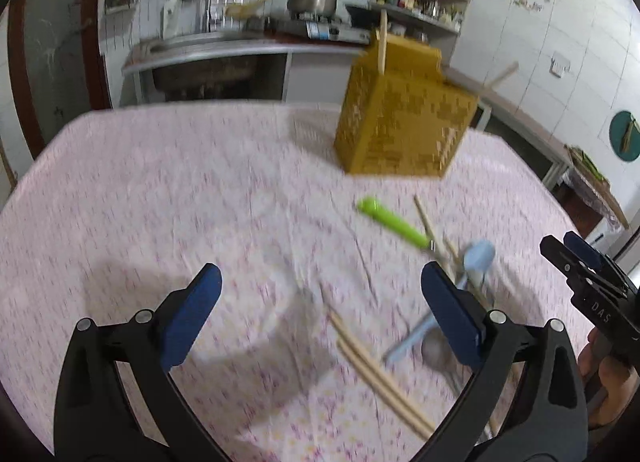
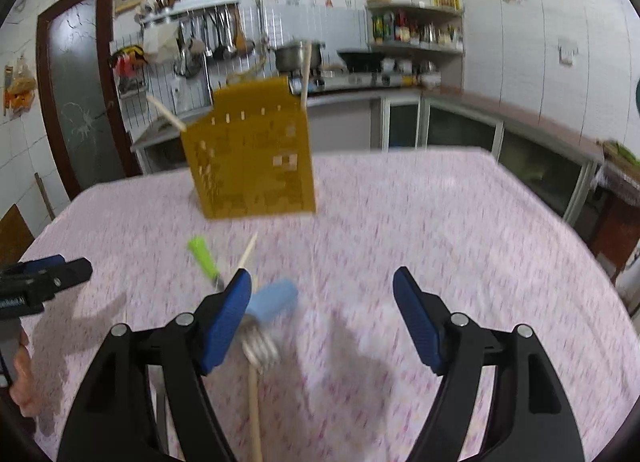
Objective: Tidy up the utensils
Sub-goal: 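Move both open tools back down toward the remaining chopsticks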
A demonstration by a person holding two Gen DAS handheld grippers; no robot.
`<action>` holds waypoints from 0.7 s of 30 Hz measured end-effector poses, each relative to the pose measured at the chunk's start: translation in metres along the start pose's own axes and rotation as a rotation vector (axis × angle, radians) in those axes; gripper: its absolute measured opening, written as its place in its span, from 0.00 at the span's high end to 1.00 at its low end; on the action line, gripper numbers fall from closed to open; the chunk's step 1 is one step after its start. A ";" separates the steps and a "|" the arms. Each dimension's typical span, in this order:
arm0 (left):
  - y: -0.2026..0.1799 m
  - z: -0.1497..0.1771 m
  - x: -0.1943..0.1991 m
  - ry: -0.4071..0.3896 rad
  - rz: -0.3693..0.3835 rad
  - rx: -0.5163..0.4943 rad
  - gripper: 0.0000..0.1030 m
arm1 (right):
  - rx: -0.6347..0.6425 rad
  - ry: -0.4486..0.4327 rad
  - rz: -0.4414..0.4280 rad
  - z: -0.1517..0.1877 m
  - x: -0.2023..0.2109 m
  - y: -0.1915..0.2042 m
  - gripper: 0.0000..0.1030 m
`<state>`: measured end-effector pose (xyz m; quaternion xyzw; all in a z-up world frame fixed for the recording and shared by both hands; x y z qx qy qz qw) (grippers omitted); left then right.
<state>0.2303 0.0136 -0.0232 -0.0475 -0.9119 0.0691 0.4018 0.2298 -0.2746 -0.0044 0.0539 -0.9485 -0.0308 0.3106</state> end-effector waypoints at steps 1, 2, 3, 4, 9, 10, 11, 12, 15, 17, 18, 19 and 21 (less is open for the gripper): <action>-0.001 0.003 -0.001 0.012 0.000 -0.002 0.06 | 0.001 0.029 0.000 0.007 -0.002 0.001 0.30; -0.002 0.008 -0.003 0.030 -0.001 -0.005 0.07 | 0.005 0.050 -0.001 0.012 -0.003 0.003 0.30; -0.003 0.012 -0.005 0.046 -0.001 -0.006 0.07 | 0.013 0.070 -0.003 0.017 -0.005 0.004 0.30; -0.004 0.014 -0.007 0.059 0.001 -0.005 0.07 | 0.026 0.100 0.001 0.023 -0.007 0.007 0.30; -0.009 0.028 -0.016 0.135 0.016 -0.005 0.15 | 0.033 0.174 -0.016 0.039 -0.017 0.014 0.32; -0.011 0.031 -0.018 0.155 0.023 -0.009 0.21 | 0.042 0.187 -0.012 0.041 -0.020 0.016 0.38; -0.013 0.033 -0.019 0.168 0.027 -0.014 0.27 | 0.049 0.198 -0.009 0.043 -0.022 0.018 0.45; -0.014 0.036 -0.021 0.182 0.030 -0.018 0.30 | 0.057 0.217 -0.008 0.045 -0.026 0.020 0.48; -0.018 0.041 -0.023 0.211 0.038 -0.030 0.43 | 0.054 0.251 -0.033 0.048 -0.032 0.026 0.55; -0.021 0.042 -0.024 0.221 0.044 -0.043 0.51 | 0.069 0.259 -0.031 0.046 -0.035 0.031 0.59; -0.023 0.043 -0.024 0.224 0.036 -0.052 0.53 | 0.077 0.262 -0.031 0.046 -0.036 0.034 0.60; -0.024 0.043 -0.025 0.228 0.034 -0.056 0.58 | 0.082 0.265 -0.031 0.046 -0.037 0.036 0.61; -0.026 0.044 -0.028 0.246 0.047 -0.063 0.67 | 0.093 0.276 -0.024 0.045 -0.041 0.038 0.66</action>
Point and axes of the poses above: each gripper's, at about its wrist camera, not at the fingertips, and x roughly against the way its jaws point, y to its left, z to its underside, the point moved 1 cm from there along -x, roughly the way its jaws point, and after that the axes turned 2 degrees about y, right-handed, at the moved point
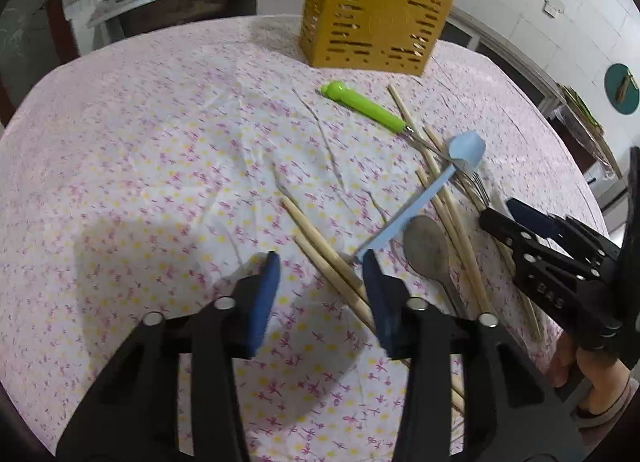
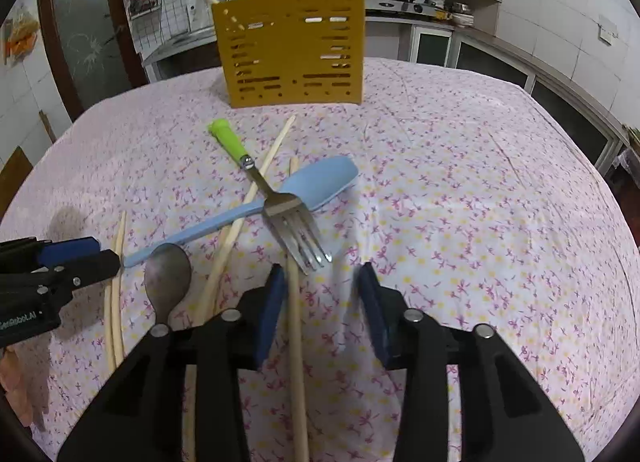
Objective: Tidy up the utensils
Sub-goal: 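Move both open tools back down toward the remaining chopsticks, then close the right tool on a chopstick while the left tool grasps another chopstick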
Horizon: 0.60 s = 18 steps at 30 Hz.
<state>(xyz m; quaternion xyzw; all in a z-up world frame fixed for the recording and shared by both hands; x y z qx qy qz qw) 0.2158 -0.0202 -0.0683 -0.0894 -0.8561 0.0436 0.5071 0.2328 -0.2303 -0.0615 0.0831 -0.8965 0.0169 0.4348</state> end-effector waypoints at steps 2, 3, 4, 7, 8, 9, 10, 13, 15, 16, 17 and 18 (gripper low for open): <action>-0.002 0.000 -0.003 0.006 -0.011 -0.008 0.71 | 0.005 0.001 0.000 -0.002 -0.002 0.002 0.70; -0.003 -0.001 -0.003 0.004 -0.015 -0.011 0.71 | 0.006 0.003 -0.001 -0.004 -0.003 0.003 0.71; -0.003 -0.001 -0.004 0.004 -0.016 -0.013 0.73 | 0.006 0.003 -0.002 -0.006 -0.004 0.003 0.73; -0.004 -0.005 -0.008 0.003 -0.015 -0.020 0.77 | 0.005 0.006 -0.003 -0.010 -0.007 0.003 0.75; -0.003 -0.007 -0.009 0.002 -0.014 -0.019 0.78 | 0.004 0.007 -0.005 -0.012 -0.008 0.003 0.76; -0.003 -0.008 -0.009 0.003 -0.012 -0.020 0.79 | 0.003 0.008 -0.005 -0.013 -0.008 0.003 0.77; -0.003 -0.010 -0.010 0.002 -0.011 -0.025 0.81 | 0.003 0.007 -0.005 -0.012 -0.009 0.003 0.78; -0.003 -0.015 -0.012 -0.004 -0.009 -0.036 0.84 | -0.006 0.003 -0.008 -0.011 -0.007 0.000 0.84; -0.002 -0.018 -0.012 -0.007 -0.007 -0.039 0.86 | -0.019 0.001 -0.014 -0.010 -0.005 -0.002 0.86; -0.001 -0.018 -0.011 -0.011 -0.007 -0.040 0.89 | -0.025 -0.001 -0.016 -0.009 -0.004 -0.003 0.88; -0.001 -0.020 -0.009 -0.021 -0.007 -0.045 0.93 | -0.029 -0.005 -0.018 -0.008 -0.002 -0.004 0.90; -0.001 -0.022 -0.007 -0.028 -0.005 -0.051 0.93 | -0.035 -0.011 -0.016 -0.007 0.002 -0.005 0.91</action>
Point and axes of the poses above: each gripper's, at about its wrist camera, not at the fingertips, and x roughly against the way its jaws point, y to its left, z to its underside, the point moved 1 cm from there along -x, roughly the way its jaws point, and after that the axes turned 2 degrees about y, right-handed, at the moved point
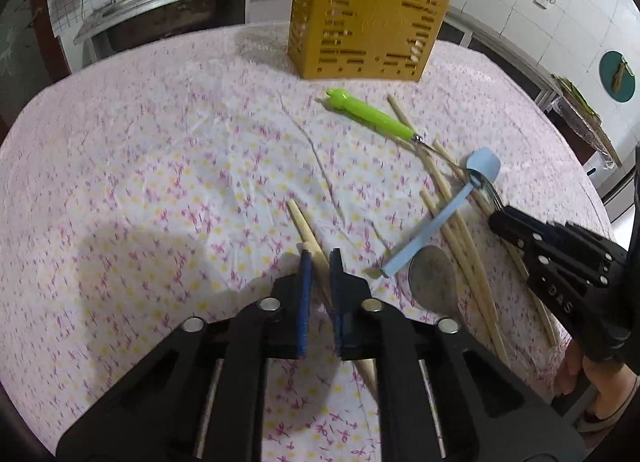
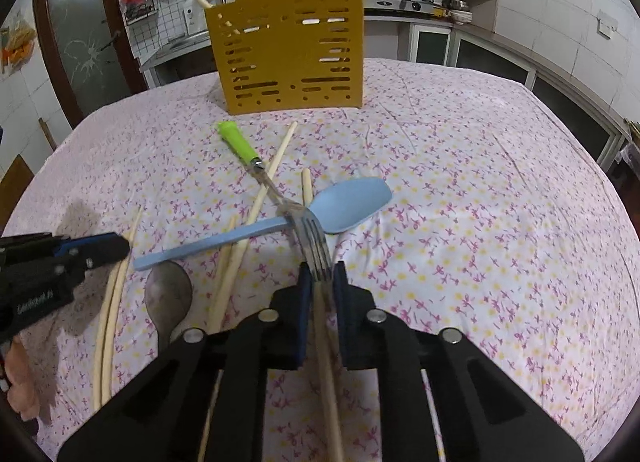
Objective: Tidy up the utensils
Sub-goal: 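Close the right tool on a chopstick while the left tool grasps another chopstick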
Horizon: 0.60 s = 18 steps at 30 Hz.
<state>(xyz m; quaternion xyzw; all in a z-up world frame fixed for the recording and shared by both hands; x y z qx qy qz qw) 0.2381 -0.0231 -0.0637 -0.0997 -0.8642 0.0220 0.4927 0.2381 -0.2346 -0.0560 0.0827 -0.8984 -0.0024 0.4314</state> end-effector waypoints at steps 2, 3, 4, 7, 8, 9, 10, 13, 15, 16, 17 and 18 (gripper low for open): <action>0.002 -0.004 0.004 -0.015 0.012 -0.001 0.95 | -0.018 -0.002 -0.015 0.001 0.004 -0.003 0.98; 0.003 -0.005 0.005 -0.021 0.012 -0.001 0.95 | -0.026 -0.001 -0.024 0.002 0.005 -0.004 0.99; 0.003 -0.007 0.006 -0.025 0.017 -0.003 0.95 | -0.037 0.002 -0.035 0.004 0.007 -0.006 1.00; 0.005 -0.008 0.005 -0.020 0.027 -0.005 0.95 | -0.041 0.003 -0.041 0.008 0.009 -0.006 1.00; 0.005 -0.008 0.005 -0.017 0.032 -0.003 0.95 | -0.041 0.000 -0.040 0.009 0.010 -0.007 1.00; 0.006 -0.007 0.004 -0.014 0.034 -0.001 0.95 | -0.042 -0.003 -0.039 0.009 0.010 -0.008 1.00; 0.006 -0.005 0.003 -0.005 0.037 0.002 0.95 | -0.038 -0.002 -0.041 0.009 0.010 -0.008 1.00; 0.005 0.000 0.004 0.008 0.038 -0.002 0.95 | -0.036 0.006 -0.062 0.007 0.009 -0.009 1.00; 0.006 0.006 0.003 0.027 0.032 0.001 0.95 | -0.038 0.001 -0.068 0.007 0.010 -0.009 0.98; 0.007 0.008 0.004 0.033 0.028 0.008 0.95 | -0.030 0.000 -0.065 0.008 0.010 -0.007 0.97; 0.007 0.010 0.004 0.039 0.030 0.010 0.95 | -0.023 0.000 -0.063 0.009 0.010 -0.007 0.97; 0.008 0.013 0.003 0.049 0.035 0.015 0.95 | -0.014 0.004 -0.061 0.010 0.010 -0.005 0.96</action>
Point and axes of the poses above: each gripper's, at about its wrist camera, not at the fingertips, and x roughly against the way its jaws point, y to its left, z to its underside, the point moved 1 cm from there along -x, roughly the way its jaws point, and after that the axes turned 2 degrees about y, right-handed, at the moved point
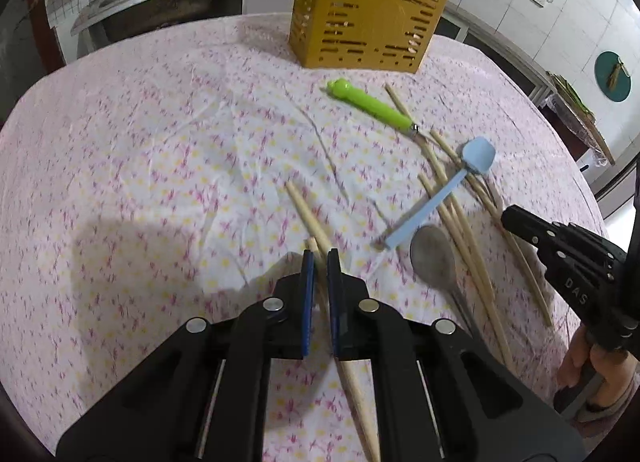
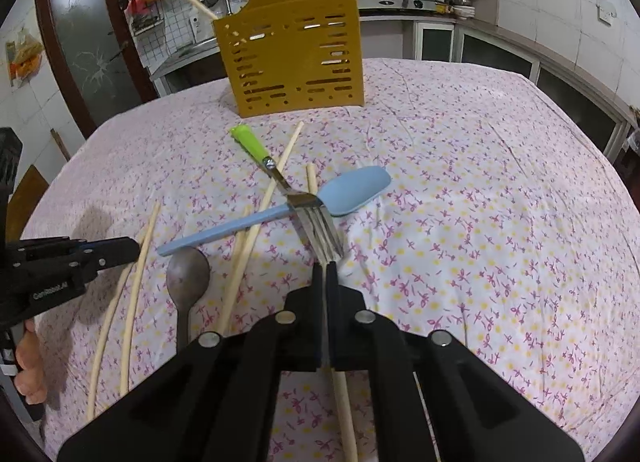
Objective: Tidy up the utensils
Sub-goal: 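Close the right tool on a chopstick while the left tool grasps another chopstick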
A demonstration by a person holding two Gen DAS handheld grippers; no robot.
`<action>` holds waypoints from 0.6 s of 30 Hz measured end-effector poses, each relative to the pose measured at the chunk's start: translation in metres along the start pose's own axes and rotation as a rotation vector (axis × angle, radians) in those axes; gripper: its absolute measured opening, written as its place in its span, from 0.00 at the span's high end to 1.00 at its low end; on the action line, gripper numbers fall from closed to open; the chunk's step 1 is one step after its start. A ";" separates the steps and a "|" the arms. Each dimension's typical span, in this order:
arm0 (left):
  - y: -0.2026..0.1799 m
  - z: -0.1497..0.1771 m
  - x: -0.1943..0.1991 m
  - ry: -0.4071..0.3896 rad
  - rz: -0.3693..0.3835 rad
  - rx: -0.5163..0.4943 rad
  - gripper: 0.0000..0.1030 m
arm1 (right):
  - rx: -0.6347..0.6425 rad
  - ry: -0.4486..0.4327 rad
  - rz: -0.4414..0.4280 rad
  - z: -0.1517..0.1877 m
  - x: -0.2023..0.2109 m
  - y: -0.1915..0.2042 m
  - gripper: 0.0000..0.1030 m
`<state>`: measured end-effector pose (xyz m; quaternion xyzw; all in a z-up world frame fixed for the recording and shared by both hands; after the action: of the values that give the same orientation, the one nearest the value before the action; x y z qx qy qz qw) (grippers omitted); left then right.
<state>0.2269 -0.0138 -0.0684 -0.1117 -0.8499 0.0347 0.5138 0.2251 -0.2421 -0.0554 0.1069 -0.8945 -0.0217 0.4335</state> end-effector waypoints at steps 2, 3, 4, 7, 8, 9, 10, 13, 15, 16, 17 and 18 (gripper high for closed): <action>0.001 0.003 0.000 0.007 0.005 0.004 0.94 | 0.025 0.001 0.001 0.001 0.000 0.004 0.96; 0.000 0.004 0.000 0.009 0.005 -0.001 0.94 | 0.031 0.005 -0.001 0.002 0.001 0.005 0.96; -0.001 0.006 0.000 0.012 0.004 -0.005 0.94 | 0.034 0.010 -0.006 0.002 0.002 0.006 0.96; -0.003 0.011 0.001 0.025 0.008 -0.010 0.93 | 0.029 0.039 -0.040 0.004 0.002 0.007 0.96; -0.003 0.012 0.002 0.027 0.008 -0.010 0.92 | 0.033 0.041 -0.037 0.006 0.002 0.007 0.96; -0.004 0.013 0.002 0.029 0.007 -0.011 0.92 | 0.036 0.040 -0.031 0.007 0.002 0.008 0.96; -0.004 0.014 0.002 0.032 0.007 -0.016 0.92 | 0.041 0.042 -0.027 0.008 0.002 0.009 0.96; -0.005 0.015 0.002 0.035 0.006 -0.020 0.89 | 0.036 0.054 -0.028 0.007 -0.004 0.008 0.96; -0.006 0.015 0.002 0.033 0.013 -0.022 0.86 | 0.039 0.044 -0.024 0.002 -0.004 0.009 0.96; -0.006 0.016 0.002 0.032 0.014 -0.026 0.84 | 0.041 0.040 -0.023 0.001 -0.004 0.010 0.96; -0.007 0.017 0.003 0.030 0.014 -0.032 0.82 | 0.043 0.038 -0.022 -0.001 -0.004 0.011 0.96; -0.008 0.018 0.003 0.029 0.013 -0.036 0.81 | 0.045 0.038 -0.021 -0.003 -0.004 0.012 0.96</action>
<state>0.2088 -0.0199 -0.0725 -0.1270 -0.8422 0.0212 0.5236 0.2276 -0.2295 -0.0555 0.1262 -0.8852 -0.0042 0.4477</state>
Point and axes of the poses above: each gripper's, at about its wrist camera, not at the fingertips, and x roughly against the way its jaws point, y to its left, z to its underside, the point moved 1 cm from there along -x, roughly the way its jaws point, and after that the axes turned 2 degrees about y, right-handed, at the moved point
